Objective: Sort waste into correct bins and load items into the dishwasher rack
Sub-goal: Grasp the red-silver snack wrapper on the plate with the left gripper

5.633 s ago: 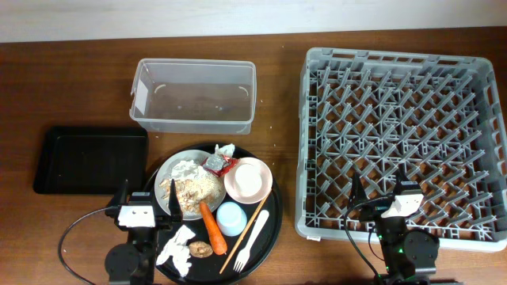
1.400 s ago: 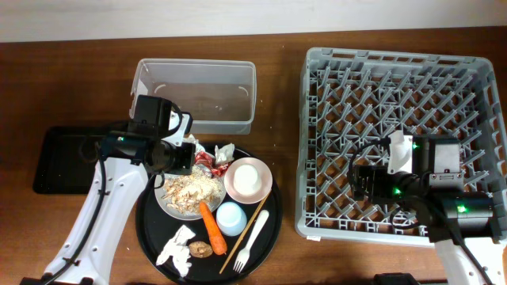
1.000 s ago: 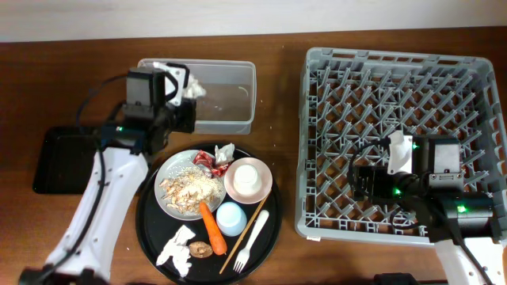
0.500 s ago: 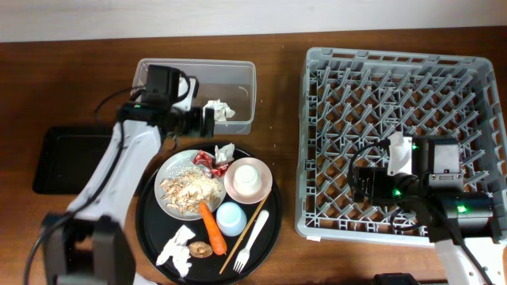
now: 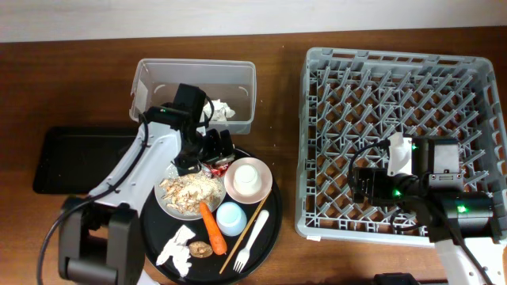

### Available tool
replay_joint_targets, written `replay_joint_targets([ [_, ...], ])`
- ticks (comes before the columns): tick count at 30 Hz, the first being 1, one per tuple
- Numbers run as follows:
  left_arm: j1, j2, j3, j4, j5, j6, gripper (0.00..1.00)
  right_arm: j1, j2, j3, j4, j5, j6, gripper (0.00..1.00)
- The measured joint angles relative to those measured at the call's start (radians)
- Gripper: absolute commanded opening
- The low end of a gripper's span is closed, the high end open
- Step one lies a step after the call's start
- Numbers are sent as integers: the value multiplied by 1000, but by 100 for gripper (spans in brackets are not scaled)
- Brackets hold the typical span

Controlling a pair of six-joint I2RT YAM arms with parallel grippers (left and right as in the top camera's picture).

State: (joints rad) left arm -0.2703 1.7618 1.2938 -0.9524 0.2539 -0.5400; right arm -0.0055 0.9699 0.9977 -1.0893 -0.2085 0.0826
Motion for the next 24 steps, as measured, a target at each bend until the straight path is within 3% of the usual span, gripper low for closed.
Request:
replay_joint_targets([
  [8,0,101,-2,123,-13,-52,96,0,0,0,-4,0,0,98],
  [9,0,108,-1,136,-27,-52,89,0,0,0,-5,0,0,98],
  [11,-3,113,-2,148,-45,-55,65,0,0,0,-6,0,0,98],
  [13,-3,115,-2,150,-64,-58,54,0,0,0,-7,0,-1,98],
  [15,-5,117,-2,151,-80,-60,35,0,0,0,-7,0,-1,99],
  [18,-21,120,-2,153,-107,-60,29,0,0,0,-7,0,0,98],
  [21,-44,122,-2,163,-135,-62,1,0,0,0,-7,0,0,98],
  [24,-51,126,-2,164,-139,-63,1,0,0,0,-7,0,0,98],
])
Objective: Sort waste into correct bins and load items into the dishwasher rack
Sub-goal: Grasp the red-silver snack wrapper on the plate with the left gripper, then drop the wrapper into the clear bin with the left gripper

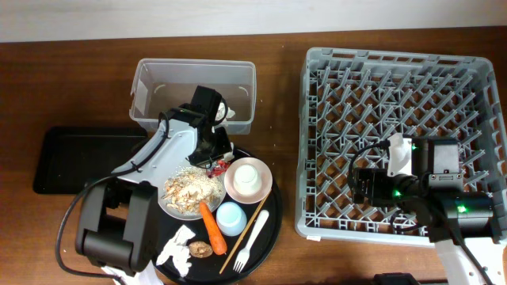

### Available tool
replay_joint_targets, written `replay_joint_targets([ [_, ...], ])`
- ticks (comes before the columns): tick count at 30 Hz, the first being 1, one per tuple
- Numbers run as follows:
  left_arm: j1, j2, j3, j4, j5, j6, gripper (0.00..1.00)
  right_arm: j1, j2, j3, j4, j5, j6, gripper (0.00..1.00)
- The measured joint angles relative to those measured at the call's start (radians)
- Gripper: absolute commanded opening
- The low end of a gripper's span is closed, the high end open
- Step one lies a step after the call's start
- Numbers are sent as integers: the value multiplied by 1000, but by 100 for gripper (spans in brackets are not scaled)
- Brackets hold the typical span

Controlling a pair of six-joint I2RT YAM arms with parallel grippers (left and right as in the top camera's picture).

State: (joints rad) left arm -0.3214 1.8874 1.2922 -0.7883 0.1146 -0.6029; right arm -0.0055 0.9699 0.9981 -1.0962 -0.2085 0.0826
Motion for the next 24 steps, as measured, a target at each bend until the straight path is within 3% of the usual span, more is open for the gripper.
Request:
replay_joint_targets([
  [7,0,-33,27,-126,-3,71,1,0,0,0,-10,0,0,99],
  [12,0,-245,107,-200,-65,147,1,0,0,0,-11,0,0,98],
  [15,0,-293,117,-132,-94,159,1,0,0,0,-10,0,0,98],
  [20,0,-285,119,151,-245,166,1,0,0,0,-8,0,0,98],
  [24,1,-168,126,290,-297,169,3,0,0,0,-10,0,0,99],
])
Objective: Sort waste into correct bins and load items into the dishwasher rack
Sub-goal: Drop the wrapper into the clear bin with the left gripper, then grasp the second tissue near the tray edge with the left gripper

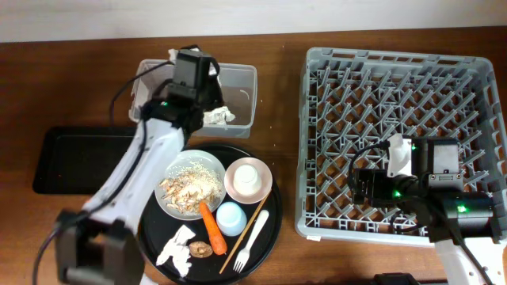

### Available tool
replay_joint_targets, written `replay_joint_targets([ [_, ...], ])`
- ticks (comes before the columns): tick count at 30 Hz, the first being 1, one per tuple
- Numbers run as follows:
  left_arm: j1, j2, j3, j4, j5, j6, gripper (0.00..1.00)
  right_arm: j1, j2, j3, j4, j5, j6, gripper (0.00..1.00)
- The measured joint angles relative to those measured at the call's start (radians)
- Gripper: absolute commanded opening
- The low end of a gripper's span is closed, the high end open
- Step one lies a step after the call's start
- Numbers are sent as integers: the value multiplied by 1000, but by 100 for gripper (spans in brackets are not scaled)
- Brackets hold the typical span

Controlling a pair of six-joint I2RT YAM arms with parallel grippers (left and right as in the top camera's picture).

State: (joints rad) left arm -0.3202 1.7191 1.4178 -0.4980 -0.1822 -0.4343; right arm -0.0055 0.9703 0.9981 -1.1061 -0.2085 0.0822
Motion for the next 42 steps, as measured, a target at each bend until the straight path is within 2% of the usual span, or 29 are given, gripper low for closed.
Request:
replay_joint_targets([
  [1,0,43,0,13,-3,1,8,0,0,0,0,0,1,98],
  [4,3,110,0,16,-9,7,60,0,0,0,-2,0,0,98],
  [5,6,110,0,19,-10,18,68,0,0,0,-2,0,0,98],
  [8,9,108,28,-56,-9,79,76,0,0,0,-2,0,0,98],
  [10,9,81,90,-230,18,102,79,0,0,0,-2,0,0,98],
  [12,9,1,116,-472,45,112,82,0,0,0,-5,0,0,98],
  [14,9,-78,137,-683,61,111,83,0,0,0,-7,0,0,98],
  [15,9,-107,138,-836,69,105,83,0,0,0,-8,0,0,98],
  [18,9,-117,104,-1000,79,98,83,0,0,0,-14,0,0,98],
  [25,9,-403,-239,-911,166,52,86,0,0,2,-23,0,0,98],
  [29,9,-412,-457,-845,247,30,87,0,0,2,-23,0,0,98],
  [30,9,-412,-505,-829,259,11,93,0,0,2,-24,0,0,98],
  [32,16,-412,-560,-797,273,-31,96,0,0,2,-24,0,0,98],
  [36,64,-412,-618,-742,281,-98,96,0,0,2,-26,0,0,98],
  [37,74,-412,-635,-715,281,-116,95,0,0,2,-28,0,0,98],
  [39,91,-412,-674,-666,283,-143,84,0,0,2,-32,0,0,98],
  [42,101,-412,-714,-602,285,-172,56,0,0,2,-32,0,0,98],
])
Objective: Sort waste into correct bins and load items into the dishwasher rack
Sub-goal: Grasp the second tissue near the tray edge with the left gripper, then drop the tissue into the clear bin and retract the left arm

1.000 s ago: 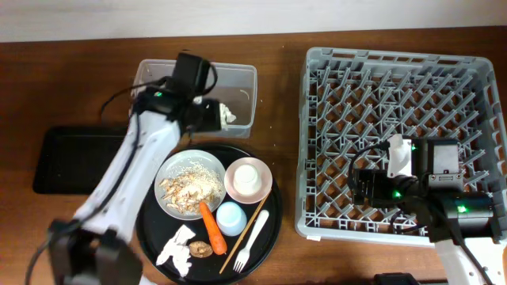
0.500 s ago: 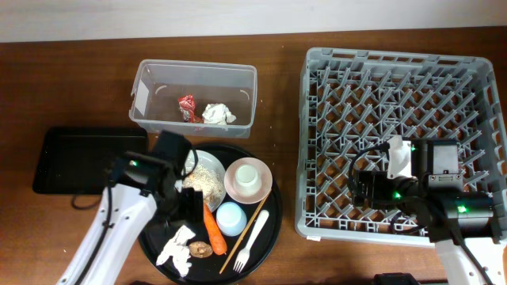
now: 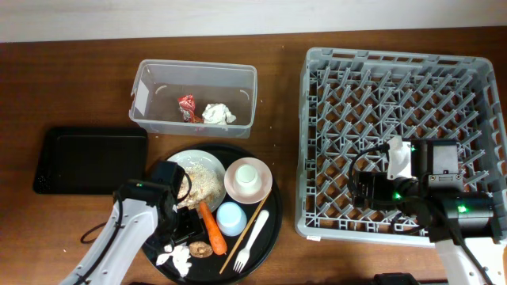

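Note:
The clear bin [image 3: 152,89] holds a red wrapper [image 3: 188,108] and a crumpled white paper [image 3: 218,115]. On the round black tray [image 3: 273,207] are a plate of food scraps [image 3: 204,182], a white cup on a pink saucer [image 3: 248,178], a blue cup [image 3: 230,218], a carrot [image 3: 212,229], chopsticks [image 3: 247,231], a fork [image 3: 253,237], a brown scrap [image 3: 198,249] and a white napkin [image 3: 173,256]. My left gripper [image 3: 184,228] is low over the tray's left front, covering the napkin's upper part; it looks open. My right gripper [image 3: 363,190] rests over the grey dishwasher rack [image 3: 396,63]; I cannot make out how its jaws stand.
A flat black rectangular tray [image 3: 89,161] lies left of the round tray, below the clear bin. The rack fills the table's right side. The left arm [image 3: 131,226] reaches in from the front edge.
My left gripper was over the clear bin and is now down at the round tray's left front, over the napkin. The red wrapper now lies in the bin. The right arm is unchanged.
First my left gripper was at the red wrapper on the round tray's back edge, and still there at the following moment. Then it was above the clear bin and the wrapper was gone from the tray. Now the wrapper is in the bin and the gripper is by the napkin.

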### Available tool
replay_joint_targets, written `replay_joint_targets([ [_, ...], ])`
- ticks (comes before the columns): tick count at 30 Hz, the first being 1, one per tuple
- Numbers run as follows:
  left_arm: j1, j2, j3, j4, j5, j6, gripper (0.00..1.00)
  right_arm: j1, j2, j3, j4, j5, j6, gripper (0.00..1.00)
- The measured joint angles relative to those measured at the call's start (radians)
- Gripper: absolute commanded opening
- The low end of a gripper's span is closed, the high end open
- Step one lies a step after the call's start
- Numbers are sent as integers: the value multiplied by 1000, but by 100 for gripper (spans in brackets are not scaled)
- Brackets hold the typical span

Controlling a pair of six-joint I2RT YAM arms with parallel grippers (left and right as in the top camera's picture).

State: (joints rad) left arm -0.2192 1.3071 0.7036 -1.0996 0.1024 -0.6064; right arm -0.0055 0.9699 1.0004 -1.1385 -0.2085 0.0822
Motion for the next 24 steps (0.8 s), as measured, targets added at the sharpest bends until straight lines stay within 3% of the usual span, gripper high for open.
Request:
replay_joint_targets([
  [2,0,0,-13,33,0,-3,34,0,0,0,1,0,0,98],
  [4,0,0,-24,43,-1,-9,32,0,0,0,1,0,0,98],
  [5,0,0,-31,44,0,-8,23,0,0,0,1,0,0,98],
  [12,0,0,-58,43,-14,-12,22,0,0,0,1,0,0,98],
  [18,0,0,-58,42,-32,-12,1,0,0,0,-1,0,0,98],
  [24,0,0,-58,29,-40,-12,0,0,0,0,-3,0,0,98],
])
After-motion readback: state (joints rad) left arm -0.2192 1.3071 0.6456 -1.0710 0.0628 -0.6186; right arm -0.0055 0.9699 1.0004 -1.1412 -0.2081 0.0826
